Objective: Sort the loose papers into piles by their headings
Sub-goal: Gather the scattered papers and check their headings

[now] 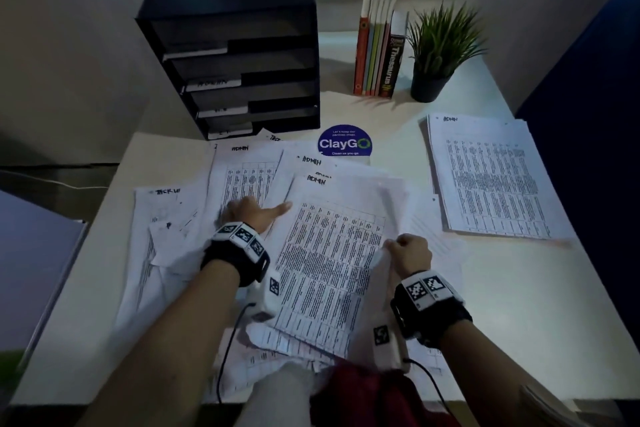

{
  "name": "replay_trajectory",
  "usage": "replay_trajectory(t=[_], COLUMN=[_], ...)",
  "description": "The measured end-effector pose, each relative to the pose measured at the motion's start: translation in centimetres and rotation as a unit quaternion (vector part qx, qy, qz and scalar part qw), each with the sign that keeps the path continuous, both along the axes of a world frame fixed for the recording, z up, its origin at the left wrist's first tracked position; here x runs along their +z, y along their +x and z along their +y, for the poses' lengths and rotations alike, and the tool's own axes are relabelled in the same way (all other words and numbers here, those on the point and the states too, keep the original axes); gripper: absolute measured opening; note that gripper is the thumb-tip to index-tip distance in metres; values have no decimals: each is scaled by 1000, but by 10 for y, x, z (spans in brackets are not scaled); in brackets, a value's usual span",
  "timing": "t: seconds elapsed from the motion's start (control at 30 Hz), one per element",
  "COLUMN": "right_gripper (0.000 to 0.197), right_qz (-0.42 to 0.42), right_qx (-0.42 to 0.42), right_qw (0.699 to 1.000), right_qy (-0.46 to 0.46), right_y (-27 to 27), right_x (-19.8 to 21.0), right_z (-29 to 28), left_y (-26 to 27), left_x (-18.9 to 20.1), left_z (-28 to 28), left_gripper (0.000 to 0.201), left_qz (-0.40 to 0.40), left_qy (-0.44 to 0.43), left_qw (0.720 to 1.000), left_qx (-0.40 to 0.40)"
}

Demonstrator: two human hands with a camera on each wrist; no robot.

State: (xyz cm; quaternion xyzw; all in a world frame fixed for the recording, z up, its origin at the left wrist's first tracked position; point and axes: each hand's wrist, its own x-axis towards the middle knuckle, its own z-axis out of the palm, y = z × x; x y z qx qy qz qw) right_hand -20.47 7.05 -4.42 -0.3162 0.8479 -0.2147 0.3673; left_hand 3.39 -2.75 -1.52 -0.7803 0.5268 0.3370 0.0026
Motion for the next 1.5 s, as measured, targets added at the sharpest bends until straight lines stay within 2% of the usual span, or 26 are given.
replay_trajectory(t=[0.07,0.13,0.2,0.27,0.37,0.43,0.5,0.53,0.57,0.63,0.67,0.7,0.77,0.83,0.87,0.9,0.97,1.03,1.07,1.1,1.17,1.23,1.3,1.33,1.43,1.5], right_gripper=[16,15,17,21,14,34,71,83,84,67,60,51,30,17,19,21,17,14,13,12,18,23,35,44,70,78], right_qz=[10,18,26,34,48,33,44,34,-6,-149,-194,-208,-133,0,41,67,68,42,33,26,31,84,172,183,160,135], right_qx=[-14,-17,-9,1,3,-32,-91,-110,-113,-74,-43,-15,54,149,195,246,328,376,372,350,262,187,136,99,-12,-54], right_qw=[1000,999,999,999,999,999,994,991,989,976,968,965,972,964,952,938,915,894,897,908,943,970,976,978,985,987], right_qy=[10,21,25,25,26,0,-45,-62,-94,-143,-151,-159,-184,-222,-232,-234,-226,-239,-237,-229,-205,-133,-17,23,63,67], right_y=[5,12,20,26,30,30,27,26,27,36,42,51,74,98,110,123,142,153,154,151,141,127,114,108,97,92], right_x=[-2,-1,-2,-2,-6,-5,2,4,6,12,14,17,28,38,39,42,39,37,36,36,33,25,17,16,12,11], right_z=[-3,-5,-7,-9,-9,-11,-17,-21,-26,-37,-41,-44,-50,-50,-49,-46,-42,-41,-42,-45,-52,-61,-65,-65,-63,-66], left_y=[5,0,-9,-20,-29,-26,-13,-5,4,21,29,35,51,66,72,77,80,79,79,79,81,82,80,79,74,70], left_x=[-3,-3,-1,3,6,9,15,17,20,23,21,17,4,-7,-13,-15,-15,-15,-18,-19,-18,-15,-12,-12,-12,-16], left_z=[5,12,17,21,27,30,27,24,22,15,12,7,-6,-16,-19,-20,-16,-11,-11,-11,-11,-11,-13,-13,-12,-12], left_gripper=[103,98,77,51,41,41,40,38,36,29,27,24,23,33,46,65,97,114,117,120,121,118,112,109,108,106], left_qz=[-53,-43,5,89,205,263,329,364,400,448,455,443,365,191,100,42,-15,-71,-83,-69,-23,7,16,5,-24,-26], left_qy=[34,31,17,-11,-27,-33,-41,-47,-54,-68,-76,-87,-107,-84,-61,-35,8,28,30,32,30,28,33,34,47,40], left_qw=[998,998,999,996,973,958,941,929,915,889,884,887,919,975,992,997,998,997,996,996,994,992,992,993,994,995], left_qx=[-16,-36,-34,-27,-100,-111,-73,-40,-3,61,79,92,108,71,52,47,53,22,18,46,107,125,117,109,95,86])
